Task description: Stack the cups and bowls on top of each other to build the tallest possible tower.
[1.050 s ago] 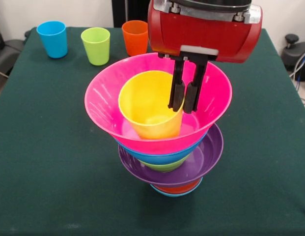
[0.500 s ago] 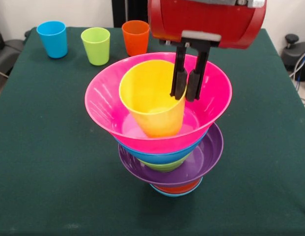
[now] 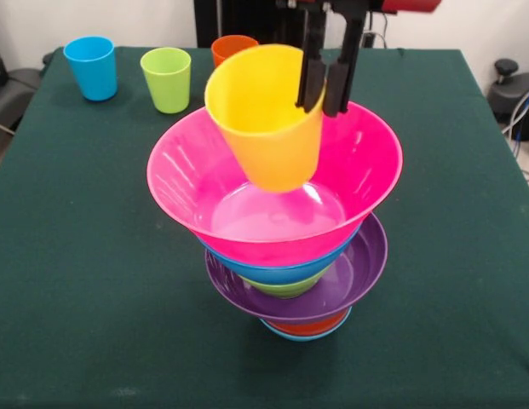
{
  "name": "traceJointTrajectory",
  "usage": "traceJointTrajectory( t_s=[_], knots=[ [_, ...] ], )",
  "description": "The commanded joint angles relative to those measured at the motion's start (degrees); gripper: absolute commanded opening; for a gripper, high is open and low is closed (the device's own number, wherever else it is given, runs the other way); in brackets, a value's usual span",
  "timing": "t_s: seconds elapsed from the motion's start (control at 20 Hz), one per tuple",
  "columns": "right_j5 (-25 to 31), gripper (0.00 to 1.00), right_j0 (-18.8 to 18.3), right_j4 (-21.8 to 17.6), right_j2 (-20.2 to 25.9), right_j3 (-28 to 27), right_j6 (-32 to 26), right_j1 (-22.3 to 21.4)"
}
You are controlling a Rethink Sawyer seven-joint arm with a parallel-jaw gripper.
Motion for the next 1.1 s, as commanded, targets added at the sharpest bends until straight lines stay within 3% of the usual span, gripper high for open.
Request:
traceJointTrajectory(
  t_s=[0.05, 0.75, 1.1],
  knots=[
    [-4.7, 0.0, 0.6, -0.2, -0.4, 12.1, 4.4, -2.3],
    [-8.3, 0.0, 1.3, -0.4, -1.7, 12.7, 5.2, -1.2],
    [-12.2, 0.0, 1.6, -0.3, -2.6, 16.0, 5.7, -1.7]
  ],
)
